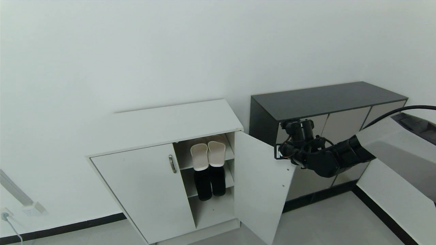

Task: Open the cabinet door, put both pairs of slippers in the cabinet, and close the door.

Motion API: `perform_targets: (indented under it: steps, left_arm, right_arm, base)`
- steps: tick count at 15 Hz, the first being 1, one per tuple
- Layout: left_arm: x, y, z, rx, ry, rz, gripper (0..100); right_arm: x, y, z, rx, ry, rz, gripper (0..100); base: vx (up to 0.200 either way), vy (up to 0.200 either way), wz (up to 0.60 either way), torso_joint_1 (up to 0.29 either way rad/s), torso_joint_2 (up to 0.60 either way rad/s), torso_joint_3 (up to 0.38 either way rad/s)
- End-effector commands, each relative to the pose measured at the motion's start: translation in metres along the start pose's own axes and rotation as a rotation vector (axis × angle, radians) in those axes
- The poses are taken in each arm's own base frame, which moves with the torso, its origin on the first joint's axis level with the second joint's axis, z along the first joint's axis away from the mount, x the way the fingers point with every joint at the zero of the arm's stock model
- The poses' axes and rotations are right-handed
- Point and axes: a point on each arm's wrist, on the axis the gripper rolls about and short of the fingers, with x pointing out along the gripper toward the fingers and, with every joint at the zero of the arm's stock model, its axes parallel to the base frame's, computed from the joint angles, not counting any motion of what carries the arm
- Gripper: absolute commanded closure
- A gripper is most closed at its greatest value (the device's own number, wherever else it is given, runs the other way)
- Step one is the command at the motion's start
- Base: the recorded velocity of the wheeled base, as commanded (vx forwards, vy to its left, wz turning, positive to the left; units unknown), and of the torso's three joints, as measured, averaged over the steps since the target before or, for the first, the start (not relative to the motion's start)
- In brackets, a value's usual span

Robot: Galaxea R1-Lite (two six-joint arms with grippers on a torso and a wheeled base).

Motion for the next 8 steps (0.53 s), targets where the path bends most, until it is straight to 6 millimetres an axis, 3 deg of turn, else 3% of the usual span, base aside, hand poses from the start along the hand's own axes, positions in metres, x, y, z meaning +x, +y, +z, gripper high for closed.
perform_targets:
  steps: [1,5,8]
  left_arm:
    - [0.000,0.000,0.000,0.000,0.001,0.000,100]
    - [0.000,0.000,0.000,0.000,0.002,0.000,100]
    - [0.000,0.000,0.000,0.000,0.001,0.000,100]
  right_arm:
    - [-0.016,0.023,-0.006,-0.021,-0.008,0.028,100]
    - [-0.052,0.066,-0.022,-0.067,-0.041,0.144,100]
    - [-0.072,0.072,-0.023,-0.114,-0.083,0.188,100]
  base:
    - [0.000,0.000,0.00,0.000,0.00,0.000]
    - [0.000,0.000,0.00,0.000,0.00,0.000]
    - [0.000,0.000,0.00,0.000,0.00,0.000]
